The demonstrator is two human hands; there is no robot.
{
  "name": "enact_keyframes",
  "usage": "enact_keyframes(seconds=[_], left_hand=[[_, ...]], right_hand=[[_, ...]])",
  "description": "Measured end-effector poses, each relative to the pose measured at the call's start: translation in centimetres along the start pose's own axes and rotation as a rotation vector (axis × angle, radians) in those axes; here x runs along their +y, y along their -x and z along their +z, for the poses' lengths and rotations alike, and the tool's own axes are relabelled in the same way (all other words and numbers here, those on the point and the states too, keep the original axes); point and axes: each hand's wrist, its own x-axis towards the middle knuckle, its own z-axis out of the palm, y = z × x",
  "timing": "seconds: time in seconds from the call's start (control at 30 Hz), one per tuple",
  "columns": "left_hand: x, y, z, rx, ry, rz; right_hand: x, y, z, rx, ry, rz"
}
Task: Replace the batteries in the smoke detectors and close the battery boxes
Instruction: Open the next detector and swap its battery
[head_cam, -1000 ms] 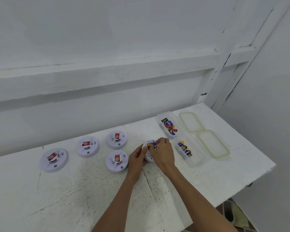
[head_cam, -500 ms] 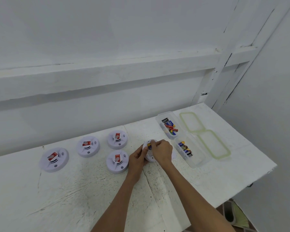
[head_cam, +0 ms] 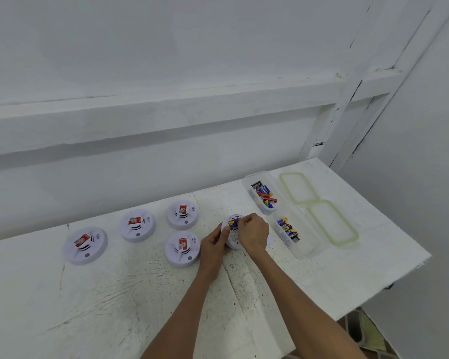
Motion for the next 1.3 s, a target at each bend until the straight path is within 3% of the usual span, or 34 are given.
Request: enact_keyframes(seconds=[0.63, 1.3], left_hand=[[0.5, 0.5, 0.2, -0.002, -0.026, 0.001], [-0.5, -0.2, -0.8, -0.07, -0.089, 0.036]], right_hand=[[1.4, -0.6, -1.4, -0.127, -0.121, -0.049], [-0.7, -0.4, -1.2, -0.218, 0.386, -0.436]])
